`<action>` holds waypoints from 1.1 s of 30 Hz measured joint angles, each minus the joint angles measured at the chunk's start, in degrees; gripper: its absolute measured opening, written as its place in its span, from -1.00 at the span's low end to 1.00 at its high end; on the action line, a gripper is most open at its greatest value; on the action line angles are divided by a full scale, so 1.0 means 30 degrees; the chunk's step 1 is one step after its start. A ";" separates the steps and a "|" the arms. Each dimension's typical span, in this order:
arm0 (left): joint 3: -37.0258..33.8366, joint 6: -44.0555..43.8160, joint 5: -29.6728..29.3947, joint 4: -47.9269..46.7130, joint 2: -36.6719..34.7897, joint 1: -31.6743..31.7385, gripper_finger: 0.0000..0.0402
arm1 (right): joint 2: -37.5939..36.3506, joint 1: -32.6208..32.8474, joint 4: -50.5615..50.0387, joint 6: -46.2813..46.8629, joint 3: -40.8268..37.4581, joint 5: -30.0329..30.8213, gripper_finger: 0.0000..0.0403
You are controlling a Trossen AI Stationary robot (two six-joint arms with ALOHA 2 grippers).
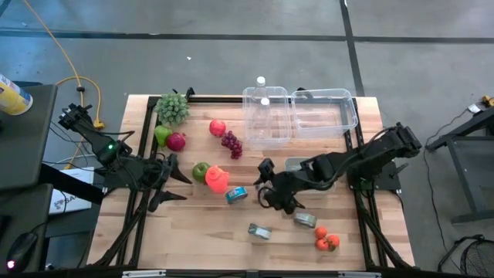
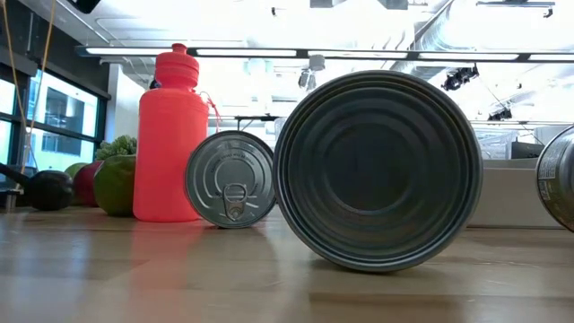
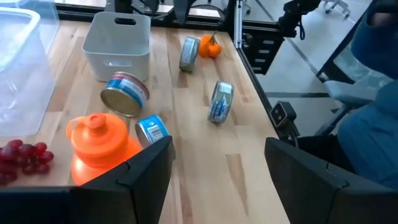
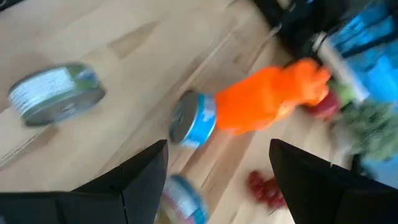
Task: Pick & Place Food Item
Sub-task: Put the blue pink tuna can into the gray bin
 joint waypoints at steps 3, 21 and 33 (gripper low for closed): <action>0.0000 0.0323 -0.0151 -0.0002 0.0015 0.0001 0.22 | 0.0007 -0.0263 -0.0999 0.0724 0.0000 0.0113 0.34; -0.0003 0.1493 -0.0368 -0.0002 0.0736 -0.0003 0.22 | 0.0042 0.0127 -0.1316 0.3280 -0.1208 -0.1155 0.34; -0.0007 0.0280 0.0563 0.0013 0.1486 -0.0006 0.22 | 0.0044 -0.0263 0.2905 0.0969 -0.2317 -0.1237 0.34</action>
